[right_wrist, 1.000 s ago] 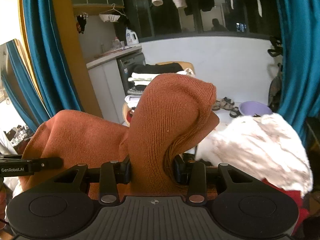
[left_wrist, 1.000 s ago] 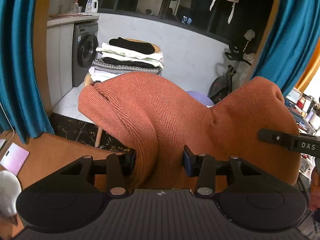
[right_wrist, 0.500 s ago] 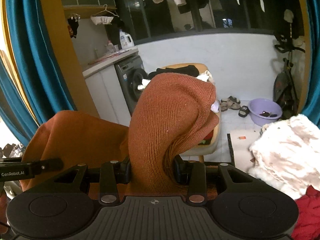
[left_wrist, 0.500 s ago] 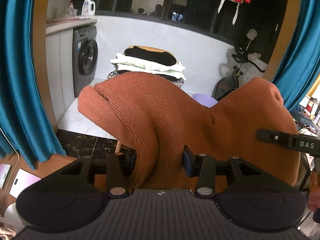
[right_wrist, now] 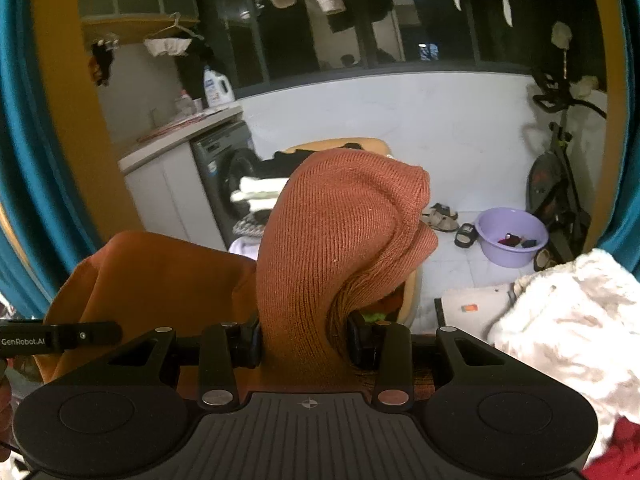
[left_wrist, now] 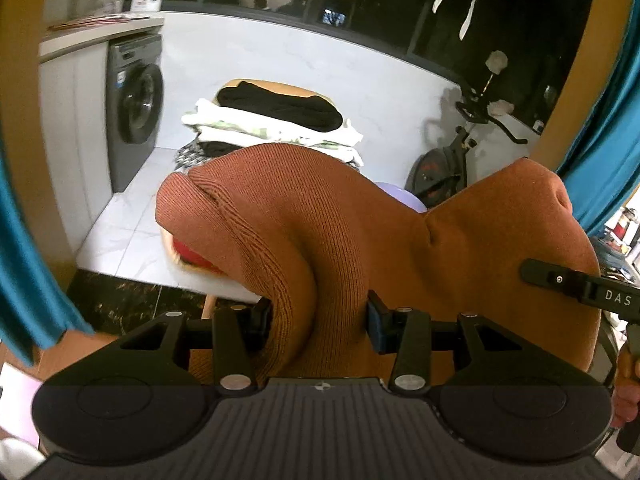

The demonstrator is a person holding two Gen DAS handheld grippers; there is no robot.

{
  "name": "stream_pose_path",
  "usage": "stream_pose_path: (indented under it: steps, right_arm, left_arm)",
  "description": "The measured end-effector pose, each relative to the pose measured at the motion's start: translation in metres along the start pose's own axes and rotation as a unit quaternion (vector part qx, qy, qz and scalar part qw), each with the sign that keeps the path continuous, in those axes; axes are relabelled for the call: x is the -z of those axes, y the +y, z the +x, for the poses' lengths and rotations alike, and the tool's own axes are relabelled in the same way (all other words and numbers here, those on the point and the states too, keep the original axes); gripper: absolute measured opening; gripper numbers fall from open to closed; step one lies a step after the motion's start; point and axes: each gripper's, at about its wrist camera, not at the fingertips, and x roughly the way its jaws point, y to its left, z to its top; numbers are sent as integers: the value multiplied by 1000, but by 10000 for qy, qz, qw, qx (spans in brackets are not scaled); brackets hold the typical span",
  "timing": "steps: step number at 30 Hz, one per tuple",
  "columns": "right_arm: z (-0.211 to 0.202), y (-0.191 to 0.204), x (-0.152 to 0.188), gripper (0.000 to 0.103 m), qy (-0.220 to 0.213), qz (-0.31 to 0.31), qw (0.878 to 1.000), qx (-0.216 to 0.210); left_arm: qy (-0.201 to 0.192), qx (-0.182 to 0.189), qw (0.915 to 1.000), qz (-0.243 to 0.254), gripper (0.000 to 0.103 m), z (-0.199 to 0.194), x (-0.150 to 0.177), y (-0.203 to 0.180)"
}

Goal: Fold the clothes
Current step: 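Lift the folded rust-brown sweater with both grippers and carry it toward the chair, then lower the held sweater onto the stack of clothes on the chair with both grippers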

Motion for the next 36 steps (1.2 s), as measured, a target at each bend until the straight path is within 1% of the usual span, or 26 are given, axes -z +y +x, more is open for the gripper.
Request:
stream_pose_path:
  steps: [4,6,8,12,17,21,25,30,33,36]
  right_arm:
    - [52,-47,-38,35,-164,248,9996,-41]
    - [76,-69,-61,35,-190,355,9992,-73]
    - [102,-92,-86,35,-219,374,9990,-139]
    - [150,-121,-135,35,-268,161,9993,-204]
    - [203,-133,-191,35,-253,-266,9988,-331]
    - [249,-139,-237,35,-183,-383,9979,-497]
    - [296,-128,-285,35,-207,-342,9972,-632]
    - [374,-106,-358,35,-279,-155,9969,-719]
    - [427,-94,-406,36,-220,204,9969,-732]
    - [480,-83,-447,36,-139,603,9955,-714]
  left_arm:
    - [43,-30,9999,112,44,56,-54,-13]
    - [-6,-62,9998,191,44,80,-79,-23]
    - [-87,-74,9998,159,44,104,-102,-30]
    - [-139,-89,9998,-67,44,143,-131,-30]
    - [-120,-76,9986,-508,44,177,-167,-11]
    - [-237,-117,9984,-505,44,201,-210,8]
    - [-402,-91,9984,-399,44,228,-260,32]
    - [-439,38,9989,-152,44,272,-353,90]
    - [-451,16,9990,-1,45,297,-414,126]
    - [-388,24,9992,126,45,319,-466,153]
